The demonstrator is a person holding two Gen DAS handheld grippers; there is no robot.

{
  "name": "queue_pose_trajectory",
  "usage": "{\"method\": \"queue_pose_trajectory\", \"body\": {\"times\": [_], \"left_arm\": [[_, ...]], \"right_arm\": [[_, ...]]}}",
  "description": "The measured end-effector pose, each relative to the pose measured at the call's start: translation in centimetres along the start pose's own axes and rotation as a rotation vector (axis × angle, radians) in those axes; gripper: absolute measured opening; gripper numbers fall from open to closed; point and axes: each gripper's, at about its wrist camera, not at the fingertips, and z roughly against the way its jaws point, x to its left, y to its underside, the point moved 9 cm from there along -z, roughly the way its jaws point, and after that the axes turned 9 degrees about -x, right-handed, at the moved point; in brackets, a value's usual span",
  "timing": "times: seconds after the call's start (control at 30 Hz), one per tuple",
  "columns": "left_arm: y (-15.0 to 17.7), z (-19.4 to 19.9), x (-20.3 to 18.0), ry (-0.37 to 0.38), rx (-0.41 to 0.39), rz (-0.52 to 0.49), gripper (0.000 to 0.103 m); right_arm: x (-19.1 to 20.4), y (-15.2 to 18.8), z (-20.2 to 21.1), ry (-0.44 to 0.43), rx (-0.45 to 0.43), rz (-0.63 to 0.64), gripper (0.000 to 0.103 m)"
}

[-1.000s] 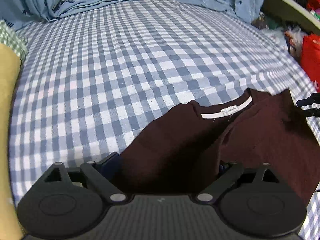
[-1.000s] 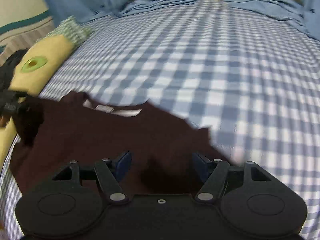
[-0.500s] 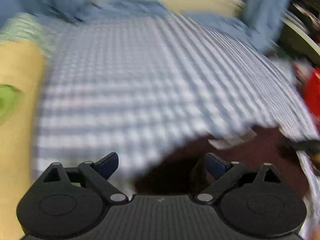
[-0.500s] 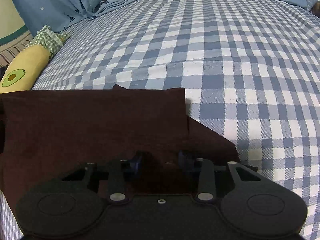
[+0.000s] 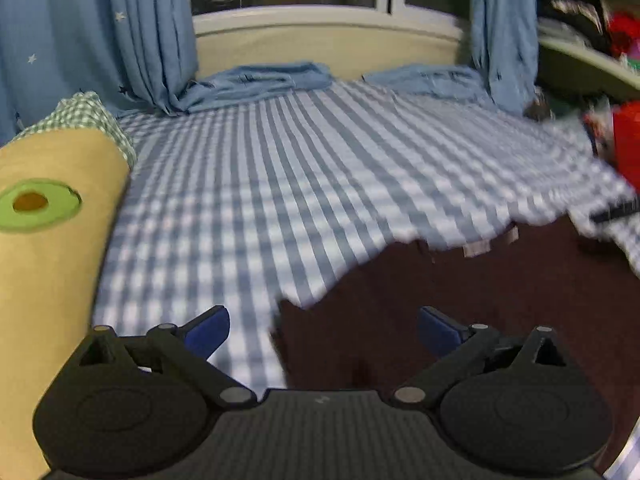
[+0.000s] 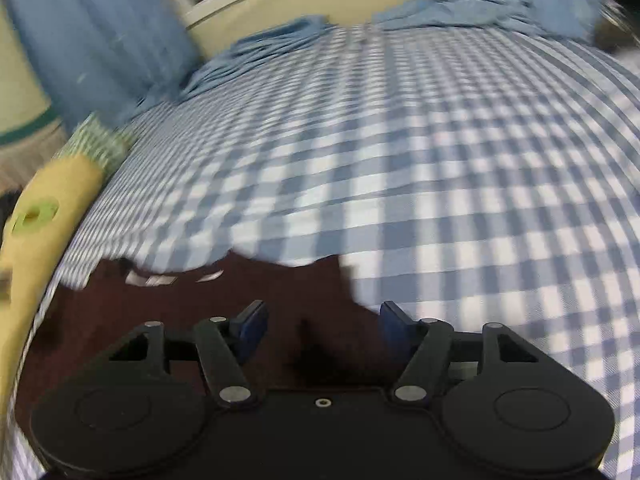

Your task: Fold small clothes

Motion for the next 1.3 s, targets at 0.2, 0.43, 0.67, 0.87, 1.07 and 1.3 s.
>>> {"method": "queue_pose_trajectory", "body": {"times": [0.2, 0.43, 0.67, 0.87, 1.07, 1.3], "left_arm": [[7.0, 0.1, -1.3, -0.038, 0.036, 0.002, 0.101], [7.2, 1.4, 0.5, -0.093, -0.02, 0.049, 0.1], [5.8, 0.3, 0.0, -0.139, -0.007, -0.071, 0.101], [8.8, -2.0, 0.7, -0.156, 0.063, -0.03, 0.102], [7.1, 1.3, 1.2, -0.199, -0.037, -0.043, 0.1], [6.6, 1.6, 3.5, -0.293, -0.029, -0.027, 0.096]], "right_arm": [[-0.3, 1.3, -1.9, -0.031, 0.029, -0.006, 0.061], [1.4, 1.4, -4.4, -0.023, -0.017, 0.028, 0.019], [0.5, -3.0, 2.5, -0.179, -0.191, -0.118, 0.009], [-5.6, -1.5, 0.4, 0.117, -0.096, -0.106, 0.0], [-4.3, 1.6, 2.1, -0.006, -0.052, -0.11, 0.044], [-0.4, 6.4, 11.8, -0.156, -0.061, -0.04, 0.065]]}}
